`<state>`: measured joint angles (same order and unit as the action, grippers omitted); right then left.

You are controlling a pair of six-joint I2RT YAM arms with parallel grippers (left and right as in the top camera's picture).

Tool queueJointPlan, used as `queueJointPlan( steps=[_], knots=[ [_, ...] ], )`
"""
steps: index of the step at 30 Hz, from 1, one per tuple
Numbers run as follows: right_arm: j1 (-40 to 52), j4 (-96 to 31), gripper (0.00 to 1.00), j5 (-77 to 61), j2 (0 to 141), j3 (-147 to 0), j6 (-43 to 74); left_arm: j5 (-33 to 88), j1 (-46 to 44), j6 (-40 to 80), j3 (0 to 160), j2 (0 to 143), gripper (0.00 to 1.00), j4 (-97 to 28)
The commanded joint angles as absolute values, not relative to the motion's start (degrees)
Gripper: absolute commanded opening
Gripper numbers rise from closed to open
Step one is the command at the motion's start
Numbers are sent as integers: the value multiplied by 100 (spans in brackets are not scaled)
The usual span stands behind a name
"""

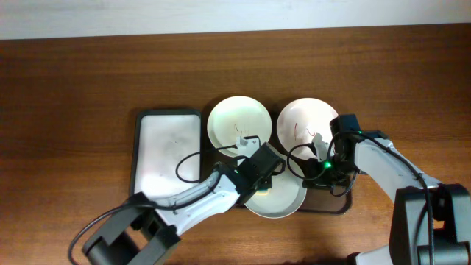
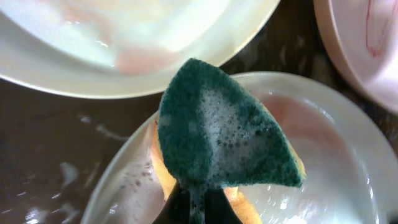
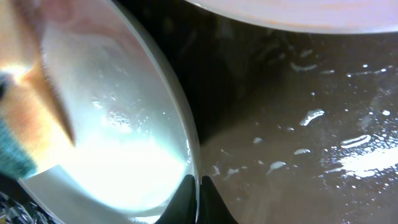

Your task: Clean dirty plates on tray and stack at the side

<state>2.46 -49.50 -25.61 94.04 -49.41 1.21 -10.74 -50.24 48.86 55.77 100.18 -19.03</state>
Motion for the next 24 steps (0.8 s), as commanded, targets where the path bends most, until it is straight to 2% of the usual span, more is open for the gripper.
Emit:
queueJointPlan(
  steps=[1, 3, 4, 5, 6, 7, 9, 12, 17, 18, 21, 24],
  knots=[
    [261, -5013, 4, -2333, 9408, -5004, 84, -967, -4895, 4377, 5450, 9002, 0, -2257],
    [261, -5013, 4, -2333, 9408, -5004, 84, -993, -4871, 4372, 5450, 8621, 0, -2506],
    [261, -5013, 10, -2335, 9408, -5004, 84, -991, -4779, 4285, 5450, 8372, 0, -2759],
    [261, -5013, 27, -2338, 9408, -5004, 84, -989, -4674, 4270, 5450, 8246, 0, -2952],
    [261, -5013, 36, -2338, 9408, -5004, 84, -989, -4530, 4268, 5450, 8154, 0, -3216],
    [261, -5013, 37, -2338, 9408, -5004, 84, -987, -4294, 4206, 5450, 8095, 0, -3531],
    [261, -5013, 36, -2338, 9408, -5004, 84, -980, -3771, 3846, 5448, 8090, 0, -3970],
    [274, -5011, 22, -2344, 9408, -4991, 84, -611, -2840, 2902, 5448, 8093, 0, -4082],
    [585, -4954, 22, -2338, 9415, -4945, 86, -349, -1378, 2241, 5448, 8180, 0, -4003],
    [679, -4930, 21, -2335, 9413, -4945, 86, -198, -1203, 2078, 5448, 8267, 0, -3929],
    [766, -4862, 7, -2335, 9413, -4945, 89, 49, -875, 1918, 5448, 8788, 0, -3846],
    [764, -4823, 4, -2338, 9400, -4958, 89, 49, -840, 1920, 5448, 9227, 0, -3817]
  ],
)
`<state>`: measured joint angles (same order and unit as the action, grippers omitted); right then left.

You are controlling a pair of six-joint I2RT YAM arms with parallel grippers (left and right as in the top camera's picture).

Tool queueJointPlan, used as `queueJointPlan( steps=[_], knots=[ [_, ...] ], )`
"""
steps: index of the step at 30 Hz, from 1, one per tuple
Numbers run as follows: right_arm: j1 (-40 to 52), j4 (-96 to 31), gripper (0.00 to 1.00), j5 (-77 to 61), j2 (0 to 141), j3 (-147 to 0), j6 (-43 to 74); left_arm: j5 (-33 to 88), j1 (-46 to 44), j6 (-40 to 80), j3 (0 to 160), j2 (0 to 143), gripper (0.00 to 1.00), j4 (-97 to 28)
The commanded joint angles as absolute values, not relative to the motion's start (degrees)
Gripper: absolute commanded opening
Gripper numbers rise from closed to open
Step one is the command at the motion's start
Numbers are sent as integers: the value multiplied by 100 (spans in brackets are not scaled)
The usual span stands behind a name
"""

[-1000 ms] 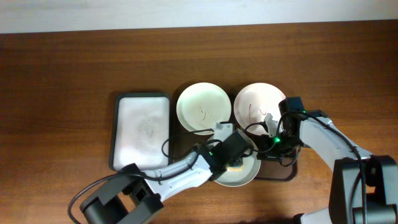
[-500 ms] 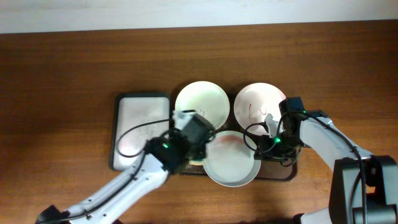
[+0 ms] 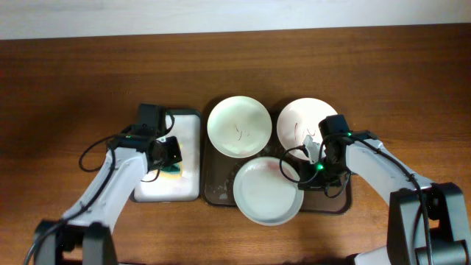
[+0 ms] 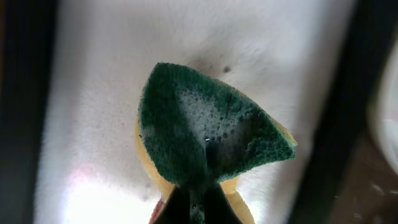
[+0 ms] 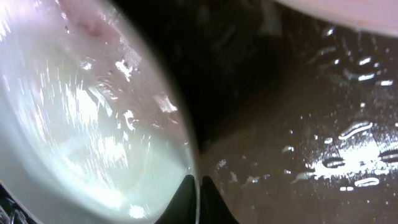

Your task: Clean dirty plates on tray and stack at the side

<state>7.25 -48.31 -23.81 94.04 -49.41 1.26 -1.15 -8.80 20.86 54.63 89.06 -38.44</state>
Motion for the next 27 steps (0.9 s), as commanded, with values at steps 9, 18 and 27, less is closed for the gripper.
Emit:
queueJointPlan(
  steps=[9, 18, 27],
  knots=[
    [823, -5448, 4, -674, 8256, -6123, 539, 47, -840, 1918, 5448, 9633, 0, -3511],
    [2408, -5170, 4, 3328, 7522, -6250, 539, 5, -840, 1918, 5448, 9644, 0, -3310],
    [4318, -4853, 4, 6038, 7522, -6250, 539, 8, -840, 1920, 5448, 9644, 1, -3304]
  ],
)
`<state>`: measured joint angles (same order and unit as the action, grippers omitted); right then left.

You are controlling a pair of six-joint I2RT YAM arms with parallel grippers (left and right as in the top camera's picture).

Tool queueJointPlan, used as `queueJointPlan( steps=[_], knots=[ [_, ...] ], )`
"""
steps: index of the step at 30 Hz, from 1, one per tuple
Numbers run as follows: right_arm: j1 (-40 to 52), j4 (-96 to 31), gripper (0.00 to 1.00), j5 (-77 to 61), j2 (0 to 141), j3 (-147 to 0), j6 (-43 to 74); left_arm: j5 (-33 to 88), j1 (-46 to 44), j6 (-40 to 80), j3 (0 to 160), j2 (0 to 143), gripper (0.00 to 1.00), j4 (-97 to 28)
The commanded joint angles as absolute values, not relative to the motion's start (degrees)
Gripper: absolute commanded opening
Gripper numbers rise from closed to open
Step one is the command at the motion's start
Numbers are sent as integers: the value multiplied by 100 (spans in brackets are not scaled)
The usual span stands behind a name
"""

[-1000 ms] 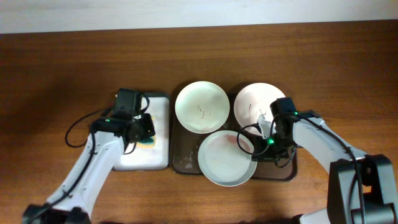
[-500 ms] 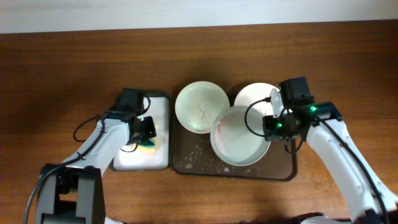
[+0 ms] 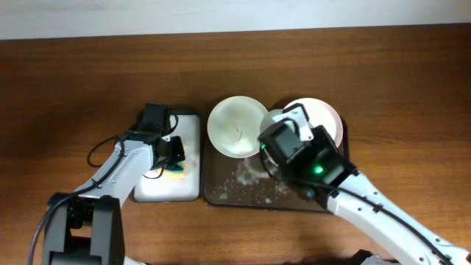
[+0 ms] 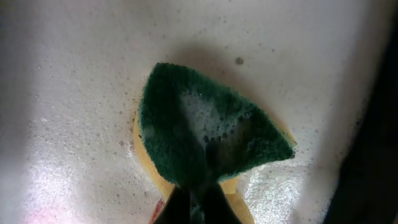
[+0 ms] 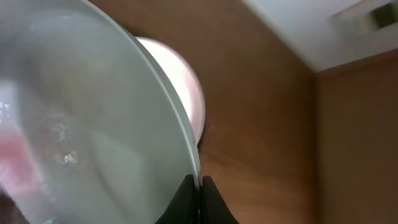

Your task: Clean dirty plates on tray and stack at the side

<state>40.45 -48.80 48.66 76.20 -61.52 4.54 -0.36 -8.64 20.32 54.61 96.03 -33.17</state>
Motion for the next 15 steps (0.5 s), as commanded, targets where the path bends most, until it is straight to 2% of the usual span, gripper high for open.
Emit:
queueJointPlan(
  steps=[1, 13, 15],
  knots=[
    [4390, -4840, 4, 6147, 7522, -6250, 537, 8, -840, 1920, 5448, 9644, 1, -3301],
    [4394, -4644, 4, 6160, 7522, -6250, 762, 8, -840, 1920, 5448, 9644, 0, -3301],
    [4143, -4626, 4, 5175, 7520, -6248, 1260, 10, -840, 1920, 5448, 9644, 0, -3301]
  ],
)
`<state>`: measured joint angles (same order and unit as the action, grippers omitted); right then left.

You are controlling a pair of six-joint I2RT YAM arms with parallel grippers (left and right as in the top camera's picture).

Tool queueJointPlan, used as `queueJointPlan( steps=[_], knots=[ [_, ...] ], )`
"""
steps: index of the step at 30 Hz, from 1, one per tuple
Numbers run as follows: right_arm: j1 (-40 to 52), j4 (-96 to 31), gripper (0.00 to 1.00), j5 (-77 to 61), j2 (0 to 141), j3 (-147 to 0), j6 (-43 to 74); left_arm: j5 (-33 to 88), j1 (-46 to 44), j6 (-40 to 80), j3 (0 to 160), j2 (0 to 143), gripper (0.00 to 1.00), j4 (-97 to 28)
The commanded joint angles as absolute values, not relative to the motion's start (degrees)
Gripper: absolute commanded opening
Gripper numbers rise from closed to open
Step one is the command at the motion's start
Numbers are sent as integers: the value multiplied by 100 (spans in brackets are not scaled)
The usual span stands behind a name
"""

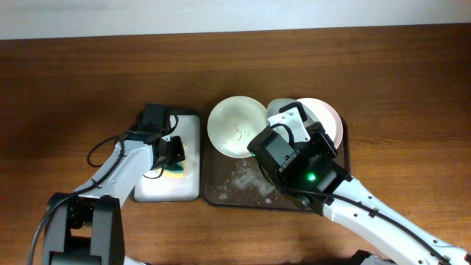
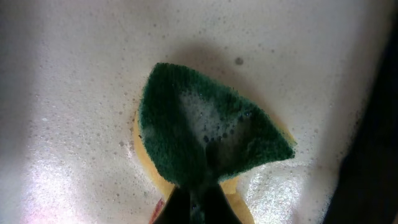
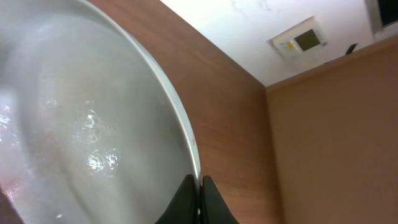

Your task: Clean dirty plates on tray and stack at the side

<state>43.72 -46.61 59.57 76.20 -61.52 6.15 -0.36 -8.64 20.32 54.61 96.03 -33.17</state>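
Observation:
My right gripper (image 3: 199, 186) is shut on the rim of a wet white plate (image 3: 81, 124), holding it tilted high above the brown tray (image 1: 228, 193). From overhead the held plate (image 1: 278, 108) shows just beyond that gripper (image 1: 288, 121). Two dirty plates lie at the back of the brown tray: a cream one (image 1: 232, 125) and a pinkish one (image 1: 329, 121) partly hidden by the right arm. My left gripper (image 2: 198, 202) is shut on a green and yellow sponge (image 2: 205, 140), resting it on the soapy white tray (image 2: 74, 93).
The white tray (image 1: 158, 193) stands to the left of the brown tray, whose front part carries foam and water. Brown wooden table surrounds both trays. The right arm hangs over the brown tray's middle and right.
The right gripper has tipped the held plate further and shifted slightly left; the wrist view now shows wall and ceiling beyond the table. The left gripper and sponge have not moved.
At first the left gripper held the sponge on the front plate in the brown tray while the right gripper pinched its rim. Then the sponge was over the white tray, the plate still down. Later the right gripper held the plate raised off the tray, and now tilted higher.

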Motion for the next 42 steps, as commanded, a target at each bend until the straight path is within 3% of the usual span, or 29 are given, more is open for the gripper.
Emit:
queueJointPlan(
  steps=[1, 6, 11, 14, 19, 22, 24, 26, 29, 31, 33, 40, 42],
  knots=[
    [3962, -4624, 4, 4727, 7520, -6248, 1468, 10, -840, 1920, 5448, 9644, 0, -3301],
    [2119, -4545, 4, 2639, 7520, -6248, 2067, 14, -840, 1920, 5448, 9644, 0, -3306],
    [-635, -4296, 4, 405, 7537, -6248, 2067, 14, -840, 1920, 5448, 9644, 0, -3306],
    [-2250, -4254, 4, 191, 7787, -6246, 2067, 25, -840, 1920, 5448, 9644, 0, -3304],
    [-3284, -3903, 4, 119, 8713, -6246, 2064, 25, -845, 1922, 5448, 9644, 0, -3304],
    [-3341, -3575, 4, -204, 8991, -6248, 2062, 25, -845, 1920, 5448, 9644, 0, -3304],
    [-3334, -3363, 38, -867, 9015, -6248, 2043, 27, -847, 1920, 5448, 9644, 0, -3304],
    [-3286, -3264, 45, -2036, 9008, -6248, 1796, 25, -845, 1920, 5448, 9644, 0, -3299],
    [-2775, -3301, 46, -3260, 9008, -6248, 1055, 25, -845, 1922, 5448, 9644, 0, -3299],
    [-2056, -3339, 49, -3345, 9008, -6250, 646, 25, -845, 1920, 5448, 9644, 0, -3299],
    [-408, -3763, 52, -2547, 9039, -6783, -60, 27, -847, 1920, 5448, 9644, 0, -3301],
    [834, -5192, 56, -1747, 9907, -8676, -775, 27, -845, 1920, 5448, 9644, 0, -3304],
    [1114, -4943, 56, -1728, 10328, -8949, -773, 27, -845, 1922, 5448, 9644, 0, -3304]
  ],
)
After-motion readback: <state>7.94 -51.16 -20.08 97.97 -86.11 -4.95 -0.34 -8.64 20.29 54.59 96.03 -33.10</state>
